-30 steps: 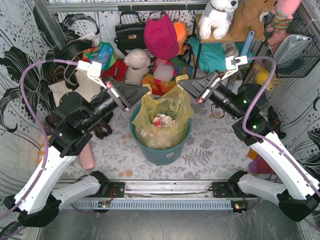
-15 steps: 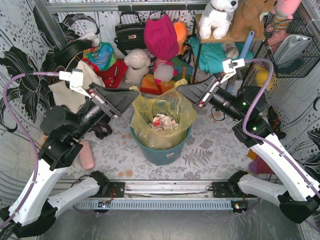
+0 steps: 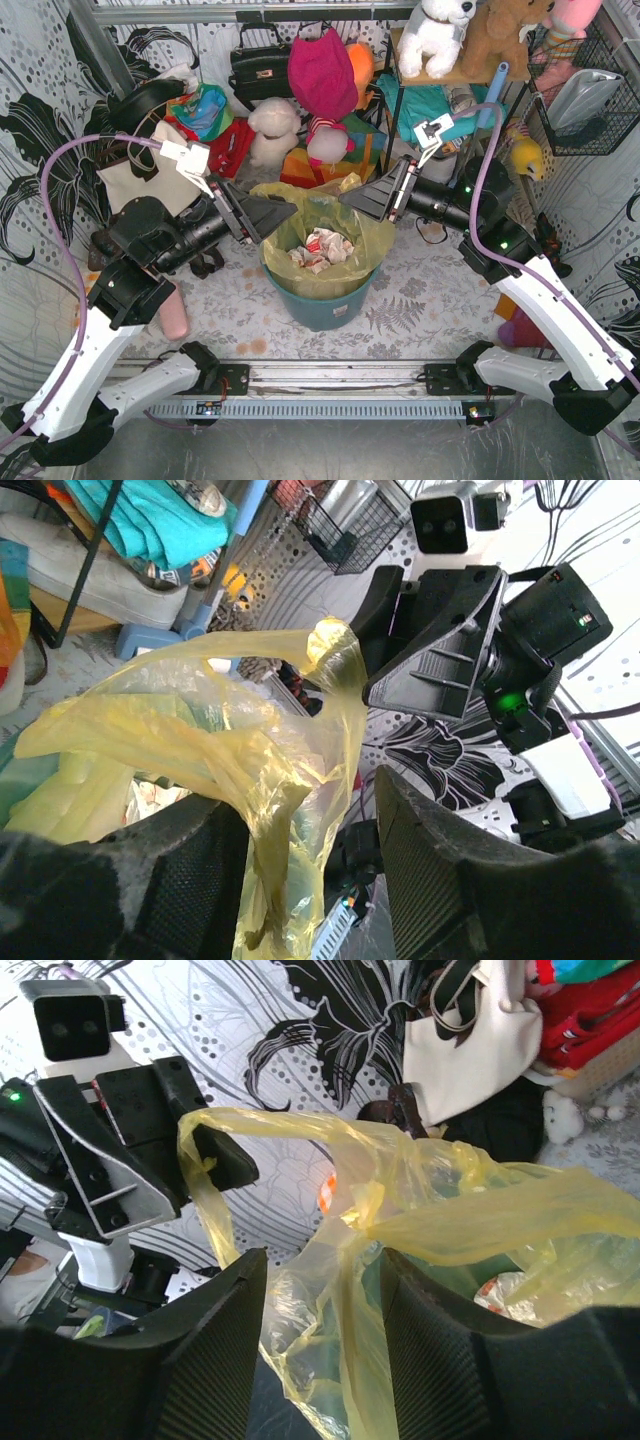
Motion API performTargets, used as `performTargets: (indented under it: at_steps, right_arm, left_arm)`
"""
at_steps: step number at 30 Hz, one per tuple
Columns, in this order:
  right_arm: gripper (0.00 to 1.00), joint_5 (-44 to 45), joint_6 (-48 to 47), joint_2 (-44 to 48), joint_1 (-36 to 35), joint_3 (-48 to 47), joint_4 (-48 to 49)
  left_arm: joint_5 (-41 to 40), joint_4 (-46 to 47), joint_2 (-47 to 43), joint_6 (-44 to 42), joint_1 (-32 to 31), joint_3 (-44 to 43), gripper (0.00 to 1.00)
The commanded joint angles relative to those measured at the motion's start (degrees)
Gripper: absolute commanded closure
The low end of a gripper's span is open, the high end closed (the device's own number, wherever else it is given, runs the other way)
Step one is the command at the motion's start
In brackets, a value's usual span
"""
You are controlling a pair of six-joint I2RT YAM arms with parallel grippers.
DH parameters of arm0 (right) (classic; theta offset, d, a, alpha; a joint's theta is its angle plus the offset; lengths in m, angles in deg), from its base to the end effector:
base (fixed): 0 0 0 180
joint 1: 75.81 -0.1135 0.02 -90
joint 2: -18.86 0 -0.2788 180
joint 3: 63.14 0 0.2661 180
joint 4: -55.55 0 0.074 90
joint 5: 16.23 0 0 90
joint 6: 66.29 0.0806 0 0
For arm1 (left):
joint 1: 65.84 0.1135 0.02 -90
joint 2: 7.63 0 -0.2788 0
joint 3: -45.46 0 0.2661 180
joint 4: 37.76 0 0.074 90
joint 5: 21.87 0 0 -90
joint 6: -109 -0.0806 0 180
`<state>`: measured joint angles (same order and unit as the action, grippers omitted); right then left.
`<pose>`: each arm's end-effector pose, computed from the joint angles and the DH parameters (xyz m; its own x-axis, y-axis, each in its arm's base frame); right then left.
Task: Tie the trash bag
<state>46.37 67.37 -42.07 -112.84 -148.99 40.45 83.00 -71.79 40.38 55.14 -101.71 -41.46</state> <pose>0.1926 0.1918 0.4941 -0.5205 0.3751 -0.7670 -0.7427 0.2443 0.6235 0.1434 -0.1292 0.5008 -0.4005 -0.4138 -0.8175 0.6653 0.4821 -0.5700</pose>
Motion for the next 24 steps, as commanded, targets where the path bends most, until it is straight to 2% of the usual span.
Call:
performTargets:
  at_steps: [1,4,9,18,24]
  right_arm:
    - [0.52,-3.0,1.8,-1.2,0.1,-1.9,5.9]
    - [0.53,-5.0,5.8,-2.9,0.1,-2.4,12.8]
    - [0.56,-5.7,9.8,-6.4,0.1,-7.2,20.0]
    - [0.66,0.6,8.2,-10.8,0.1,-21.2,20.9]
    - [0.71,8.4,6.5,-9.3,0.1,-23.6,21.9]
  left_arm:
    - [5.0,3.8,1.5,-1.3,0.4,-3.1,0.43]
    - [5.9,5.2,3.4,-0.9,0.4,-5.2,0.48]
    - [3.6,6.4,6.5,-0.9,0.4,-10.7,0.49]
    - [-2.0,2.9,12.6,-5.7,0.4,-27.5,0.51]
    - [-6.7,0.9,14.8,-7.4,0.4,-34.1,0.51]
